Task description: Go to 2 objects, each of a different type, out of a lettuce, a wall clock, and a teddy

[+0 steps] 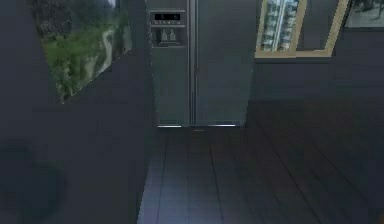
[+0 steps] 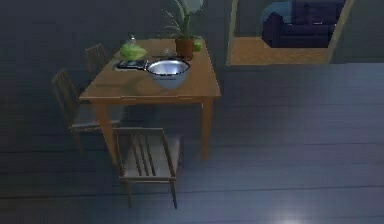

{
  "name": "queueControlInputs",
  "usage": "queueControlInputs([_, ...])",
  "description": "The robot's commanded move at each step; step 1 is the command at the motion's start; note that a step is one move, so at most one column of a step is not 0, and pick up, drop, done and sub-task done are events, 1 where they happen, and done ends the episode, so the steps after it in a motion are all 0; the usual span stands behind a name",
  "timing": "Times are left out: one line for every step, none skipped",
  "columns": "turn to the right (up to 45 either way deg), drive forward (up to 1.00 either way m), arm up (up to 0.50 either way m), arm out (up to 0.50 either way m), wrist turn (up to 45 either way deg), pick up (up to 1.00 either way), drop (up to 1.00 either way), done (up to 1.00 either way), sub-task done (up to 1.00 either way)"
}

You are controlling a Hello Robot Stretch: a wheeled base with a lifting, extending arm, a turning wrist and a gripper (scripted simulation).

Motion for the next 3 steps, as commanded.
queueControlInputs([45.0, 0.0, 0.0, 0.0, 0.0, 0.0, 0.0, 0.0, 0.0])
queueControlInputs([42.0, 0.0, 0.0, 0.0, 0.0, 0.0, 0.0, 0.0, 0.0])
queueControlInputs([0.0, 0.35, 0.0, 0.0, 0.0, 0.0, 0.0, 0.0, 0.0])
